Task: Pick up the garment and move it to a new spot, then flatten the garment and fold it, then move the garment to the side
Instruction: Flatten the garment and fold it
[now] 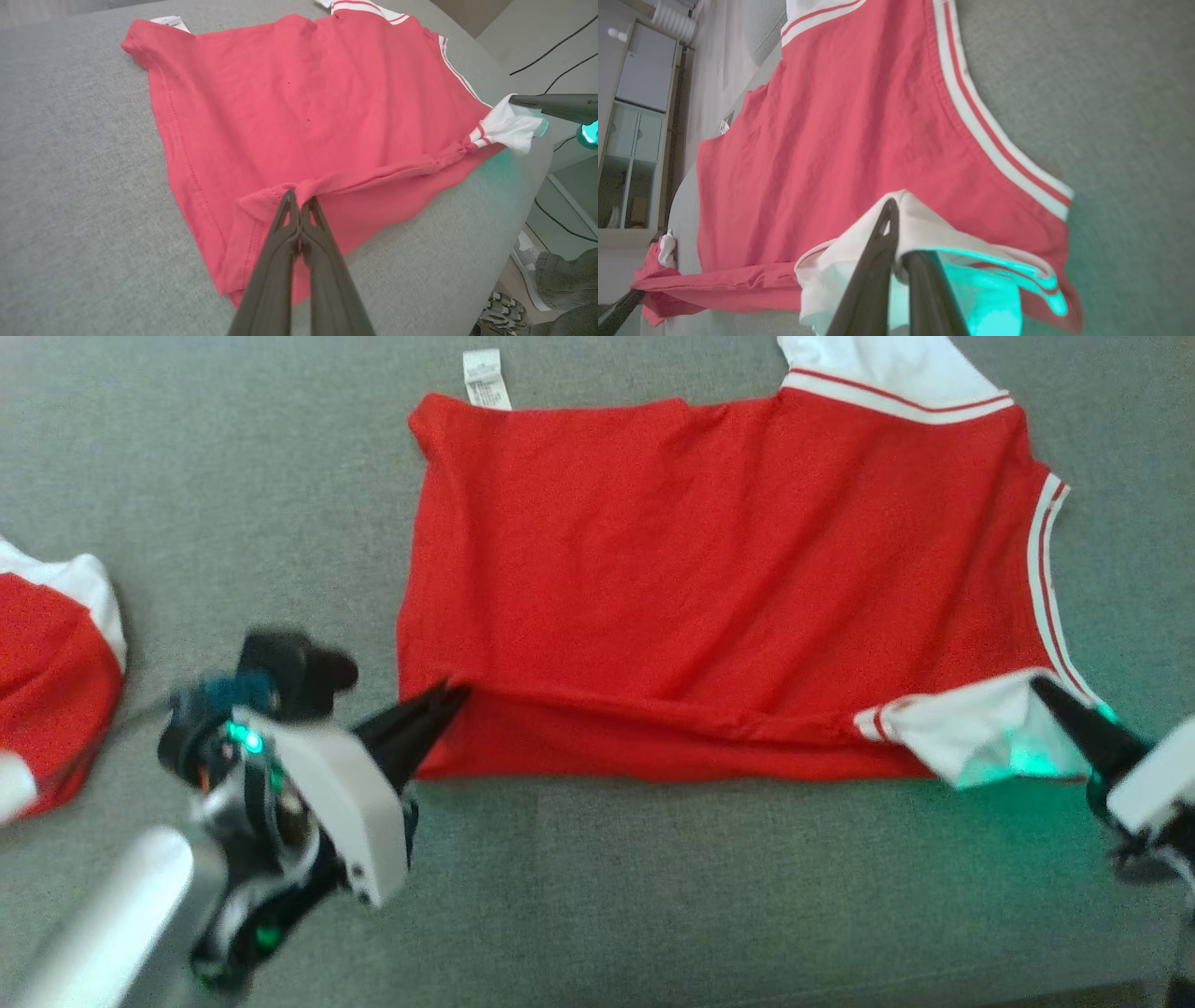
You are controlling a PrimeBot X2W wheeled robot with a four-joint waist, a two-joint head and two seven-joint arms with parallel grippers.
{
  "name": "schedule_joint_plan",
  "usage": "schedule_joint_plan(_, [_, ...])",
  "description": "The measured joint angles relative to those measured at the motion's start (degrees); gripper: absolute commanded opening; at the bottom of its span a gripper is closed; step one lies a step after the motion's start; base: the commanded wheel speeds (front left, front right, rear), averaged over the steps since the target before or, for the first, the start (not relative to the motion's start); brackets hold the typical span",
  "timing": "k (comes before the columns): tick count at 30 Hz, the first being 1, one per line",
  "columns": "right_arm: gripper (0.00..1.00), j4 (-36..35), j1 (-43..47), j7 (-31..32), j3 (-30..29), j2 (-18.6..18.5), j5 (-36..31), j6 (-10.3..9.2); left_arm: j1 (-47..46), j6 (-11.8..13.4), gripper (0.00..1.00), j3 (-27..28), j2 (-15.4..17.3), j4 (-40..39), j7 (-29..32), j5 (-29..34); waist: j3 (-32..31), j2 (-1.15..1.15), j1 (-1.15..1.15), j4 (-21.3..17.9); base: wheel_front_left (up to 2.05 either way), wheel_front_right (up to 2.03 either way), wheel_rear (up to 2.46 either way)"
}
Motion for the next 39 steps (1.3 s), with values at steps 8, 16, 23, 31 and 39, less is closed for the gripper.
schedule_joint_plan(8, [1.0, 3.75, -11.88, 5.48, -0.65, -0.11, -4.87, 0.0, -10.68, 0.08, 0.0, -0.4, -1.59, 7.24, 7.93, -3.68, 2.75, 0.0, 0.0, -1.05, 0.0, 0.0, 0.0])
schedule_joint_plan(16, [1.0, -3.39, -11.2, -0.33, 2.22, -0.3, -5.06, 0.0, -6.01, 4.17, 1.0, 2.43, -0.45, 6.57, 5.04, -3.03, 2.79, 0.0, -0.02, -2.97, 0.0, 0.0, 0.0])
schedule_joint_plan(23, [1.0, -14.02, 7.64, -6.57, 8.94, -6.64, -13.23, 0.01, 6.7, 10.27, 1.0, 7.32, 0.54, -1.99, -2.59, -1.68, 3.49, 0.0, -0.02, -4.12, 0.0, 0.0, 0.0])
schedule_joint_plan(31, [1.0, -7.11, 6.58, -13.39, 9.02, -6.66, -18.31, 0.01, 10.74, 11.55, 1.0, 7.25, -0.38, -0.71, -5.57, -1.01, 4.94, 0.0, -0.02, -3.67, 0.0, 0.0, 0.0])
schedule_joint_plan(39, [1.0, 0.57, 2.21, -12.73, 8.54, -7.03, -20.79, 0.01, 7.86, 10.93, 1.0, 5.82, -2.76, 2.97, -6.34, -1.03, 5.54, 0.0, -0.02, -2.36, 0.0, 0.0, 0.0])
